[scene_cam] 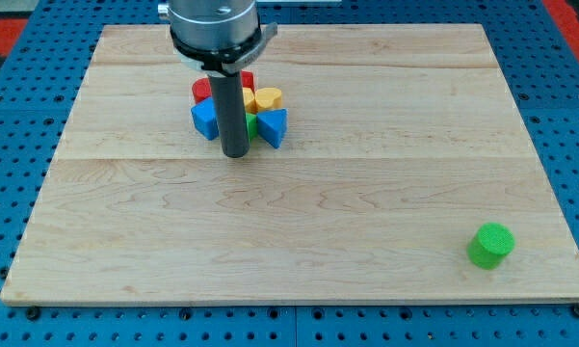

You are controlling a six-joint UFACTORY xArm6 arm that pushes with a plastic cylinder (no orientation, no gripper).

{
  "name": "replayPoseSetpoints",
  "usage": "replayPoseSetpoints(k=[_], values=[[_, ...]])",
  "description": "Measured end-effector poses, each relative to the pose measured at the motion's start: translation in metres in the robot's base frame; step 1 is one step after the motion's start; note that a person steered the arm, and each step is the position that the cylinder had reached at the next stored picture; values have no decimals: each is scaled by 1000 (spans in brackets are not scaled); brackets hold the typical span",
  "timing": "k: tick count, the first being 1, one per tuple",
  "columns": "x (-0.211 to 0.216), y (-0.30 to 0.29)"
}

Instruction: Push the green circle into the group of blocks

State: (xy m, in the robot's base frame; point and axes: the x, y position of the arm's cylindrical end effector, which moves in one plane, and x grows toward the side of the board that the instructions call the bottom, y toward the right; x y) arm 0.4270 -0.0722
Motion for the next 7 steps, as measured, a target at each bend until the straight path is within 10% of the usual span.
replayPoseSetpoints(k=[2,3,7], values=[[70,37],[120,148],[155,266]])
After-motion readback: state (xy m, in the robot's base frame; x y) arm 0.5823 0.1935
